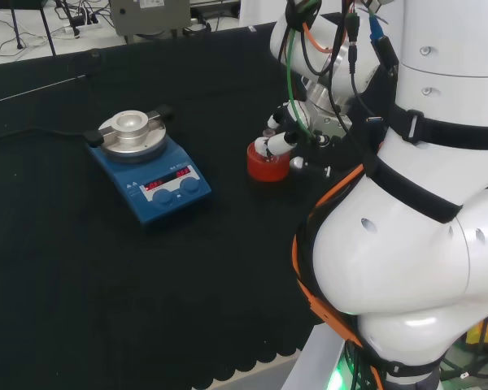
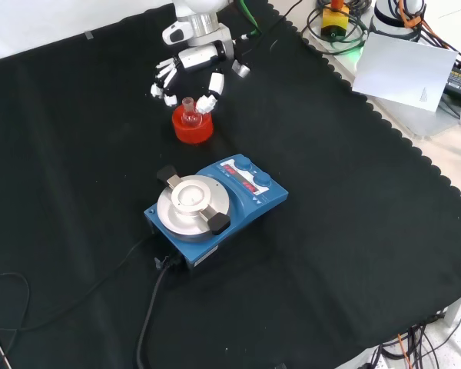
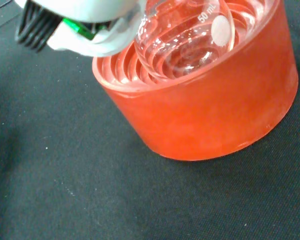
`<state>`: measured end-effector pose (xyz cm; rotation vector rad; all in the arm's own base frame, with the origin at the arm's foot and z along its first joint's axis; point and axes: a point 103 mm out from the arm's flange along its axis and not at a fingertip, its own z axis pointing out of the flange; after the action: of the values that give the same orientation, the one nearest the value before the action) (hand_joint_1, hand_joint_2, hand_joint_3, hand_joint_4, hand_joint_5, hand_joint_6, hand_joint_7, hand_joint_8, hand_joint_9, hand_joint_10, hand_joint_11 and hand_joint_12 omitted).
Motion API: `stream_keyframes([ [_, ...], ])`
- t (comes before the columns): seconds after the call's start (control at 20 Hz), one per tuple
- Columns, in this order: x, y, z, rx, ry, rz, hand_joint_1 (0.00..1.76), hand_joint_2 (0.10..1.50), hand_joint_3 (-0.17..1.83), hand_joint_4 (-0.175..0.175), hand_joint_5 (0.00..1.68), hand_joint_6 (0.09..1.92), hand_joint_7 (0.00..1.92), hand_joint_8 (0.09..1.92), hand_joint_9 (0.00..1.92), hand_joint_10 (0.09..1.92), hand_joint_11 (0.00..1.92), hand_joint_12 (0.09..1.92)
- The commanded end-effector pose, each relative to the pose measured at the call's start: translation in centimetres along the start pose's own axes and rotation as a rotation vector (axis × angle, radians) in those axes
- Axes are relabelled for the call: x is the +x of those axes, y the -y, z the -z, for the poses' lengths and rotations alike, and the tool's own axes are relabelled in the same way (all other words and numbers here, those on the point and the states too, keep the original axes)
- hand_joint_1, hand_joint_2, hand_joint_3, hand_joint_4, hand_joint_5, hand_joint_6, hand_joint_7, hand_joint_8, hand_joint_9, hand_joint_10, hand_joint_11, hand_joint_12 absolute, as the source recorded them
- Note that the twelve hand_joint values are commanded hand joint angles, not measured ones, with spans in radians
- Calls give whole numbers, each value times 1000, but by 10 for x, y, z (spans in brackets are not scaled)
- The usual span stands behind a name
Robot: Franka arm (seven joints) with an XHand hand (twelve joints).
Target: Pick up the round-bottom flask.
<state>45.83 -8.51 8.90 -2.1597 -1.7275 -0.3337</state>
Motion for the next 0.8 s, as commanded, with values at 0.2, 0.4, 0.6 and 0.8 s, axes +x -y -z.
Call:
stream_keyframes([
  [0.2, -2, 1, 0, -6, 12, -3, 911, 626, 615, -67, 723, 849, 278, 655, 449, 692, 46, 1382],
  [0.4, -2, 1, 0, -15, 14, 7, 922, 639, 617, -71, 744, 858, 291, 659, 464, 694, 62, 1380],
  [0.6, -1, 0, 0, -10, 15, 7, 930, 646, 617, -71, 750, 859, 298, 661, 472, 692, 77, 1376],
  [0.8, -1, 0, 0, -8, 16, 7, 932, 649, 616, -71, 741, 857, 303, 661, 475, 690, 82, 1372],
])
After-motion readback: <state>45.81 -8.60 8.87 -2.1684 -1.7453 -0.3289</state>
